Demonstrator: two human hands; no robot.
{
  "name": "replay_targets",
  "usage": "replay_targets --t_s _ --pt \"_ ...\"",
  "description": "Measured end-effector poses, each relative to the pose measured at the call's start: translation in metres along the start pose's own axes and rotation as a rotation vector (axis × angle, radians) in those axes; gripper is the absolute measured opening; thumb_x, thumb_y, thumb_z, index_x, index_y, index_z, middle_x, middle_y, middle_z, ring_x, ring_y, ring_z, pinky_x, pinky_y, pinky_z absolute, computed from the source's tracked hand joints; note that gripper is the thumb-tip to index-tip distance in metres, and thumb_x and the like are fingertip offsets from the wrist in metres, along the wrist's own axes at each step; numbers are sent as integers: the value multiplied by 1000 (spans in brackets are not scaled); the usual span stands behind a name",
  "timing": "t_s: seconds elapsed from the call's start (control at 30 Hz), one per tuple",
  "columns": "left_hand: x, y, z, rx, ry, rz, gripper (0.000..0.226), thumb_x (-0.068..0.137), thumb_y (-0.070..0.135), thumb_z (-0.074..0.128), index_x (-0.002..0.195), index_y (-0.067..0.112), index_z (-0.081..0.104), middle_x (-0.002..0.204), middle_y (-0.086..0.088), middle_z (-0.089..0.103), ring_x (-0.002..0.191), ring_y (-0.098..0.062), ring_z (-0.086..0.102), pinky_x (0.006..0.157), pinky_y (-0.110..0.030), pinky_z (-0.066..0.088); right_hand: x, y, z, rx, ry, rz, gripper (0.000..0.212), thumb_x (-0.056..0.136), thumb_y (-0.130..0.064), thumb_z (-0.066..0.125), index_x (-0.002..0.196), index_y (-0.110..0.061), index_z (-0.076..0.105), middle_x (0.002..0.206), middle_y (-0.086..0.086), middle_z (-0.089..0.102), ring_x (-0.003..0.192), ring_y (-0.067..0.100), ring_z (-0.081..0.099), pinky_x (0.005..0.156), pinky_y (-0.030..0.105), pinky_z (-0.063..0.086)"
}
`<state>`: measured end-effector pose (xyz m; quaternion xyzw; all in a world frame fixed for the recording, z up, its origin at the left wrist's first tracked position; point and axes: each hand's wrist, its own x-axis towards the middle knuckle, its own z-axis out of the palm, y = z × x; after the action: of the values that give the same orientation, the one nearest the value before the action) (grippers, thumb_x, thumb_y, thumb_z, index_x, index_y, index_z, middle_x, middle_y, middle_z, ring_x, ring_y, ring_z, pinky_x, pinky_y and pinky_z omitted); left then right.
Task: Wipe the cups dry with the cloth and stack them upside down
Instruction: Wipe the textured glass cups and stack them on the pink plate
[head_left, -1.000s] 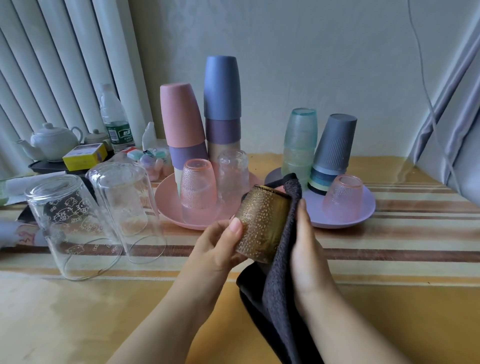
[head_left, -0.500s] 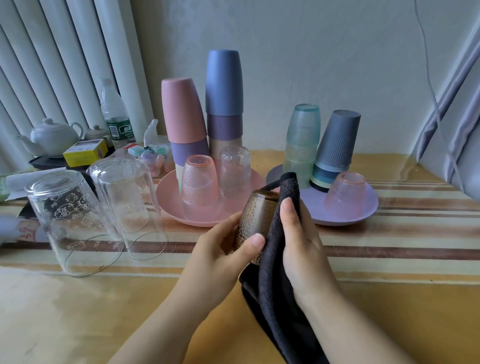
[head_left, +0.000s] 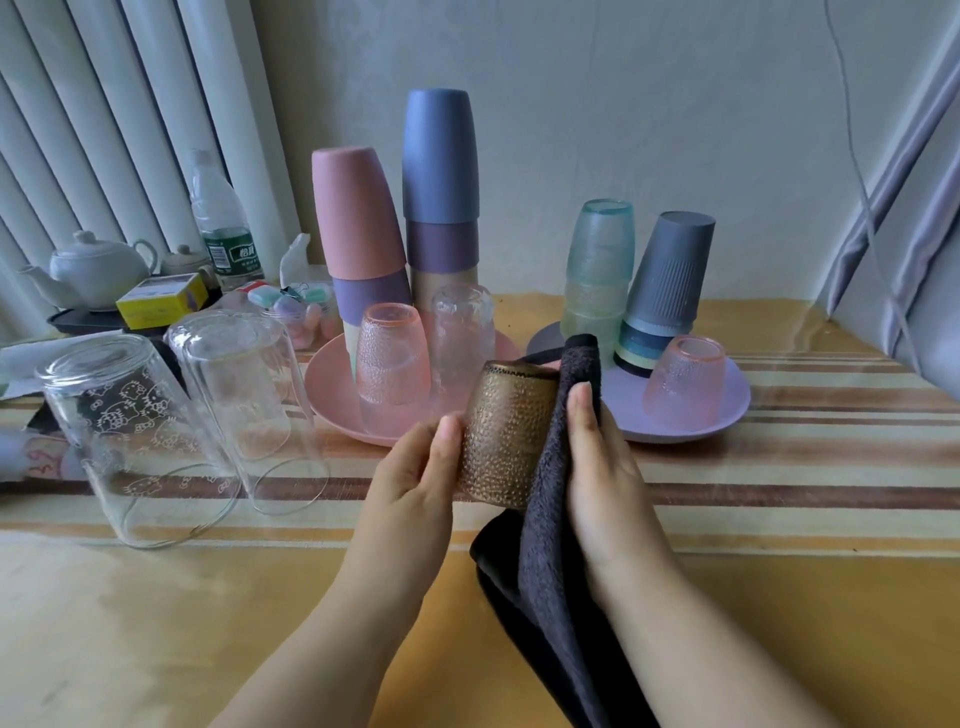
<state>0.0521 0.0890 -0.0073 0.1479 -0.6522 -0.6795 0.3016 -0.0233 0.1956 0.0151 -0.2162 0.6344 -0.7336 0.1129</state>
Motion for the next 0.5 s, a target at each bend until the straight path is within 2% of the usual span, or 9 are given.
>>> replay_targets --t_s 0.03,0.1,0.17,0.23,0.27,0.4,0.43,0.5 --pt "-1 -1 0 85 42 64 40 88 47 46 106 19 68 99 -4 73 97 -20 66 91 -36 50 0 -1 1 -21 21 -15 40 75 -59 37 101 -39 59 108 -25 61 102 -15 54 88 3 39" --pt "-4 -2 1 194 48 126 34 92 52 48 109 27 65 99 7 72 98 -9 65 87 -26 49 1 2 2 -53 67 -40 35 73 -57 39 96 -39 59 103 -23 63 92 -18 56 78 0 41" --pt "-8 -1 4 217 -54 93 44 83 57 58 119 31 59 108 18 70 104 3 63 89 -17 47 2 6 4 -61 96 -47 35 72 -57 42 94 -38 60 101 -19 66 92 -10 59 82 8 44" --pt "-8 -2 3 225 -110 81 65 70 61 64 127 32 53 114 20 67 109 3 61 93 -22 47 1 9 5 -58 91 -48 36 71 -58 43 94 -37 61 101 -16 67 97 -2 61 86 19 46" --pt "-7 -1 2 230 -125 81 68 68 61 64 128 32 52 115 20 67 110 3 61 93 -23 47 0 9 6 -50 84 -42 37 70 -58 44 94 -36 62 101 -16 68 97 0 62 87 21 46" --pt "-5 7 -5 118 -288 5 43 81 41 62 122 28 59 114 16 70 109 1 62 86 -13 47 1 -1 -2 -32 60 -4 32 76 -55 44 88 -34 65 87 -24 70 86 -10 62 77 10 45" --pt "-7 9 -6 68 -336 -27 37 83 39 60 119 29 62 114 15 70 108 1 63 85 -12 47 3 -4 -5 -6 49 11 32 78 -54 46 88 -32 66 86 -24 70 86 -9 63 79 11 46" --pt "-8 10 -9 -34 -413 -88 34 81 43 65 111 31 70 114 9 71 107 -5 65 88 -19 49 6 -4 -10 72 -4 61 44 74 -60 52 96 -25 69 99 -12 72 98 4 65 93 27 48"
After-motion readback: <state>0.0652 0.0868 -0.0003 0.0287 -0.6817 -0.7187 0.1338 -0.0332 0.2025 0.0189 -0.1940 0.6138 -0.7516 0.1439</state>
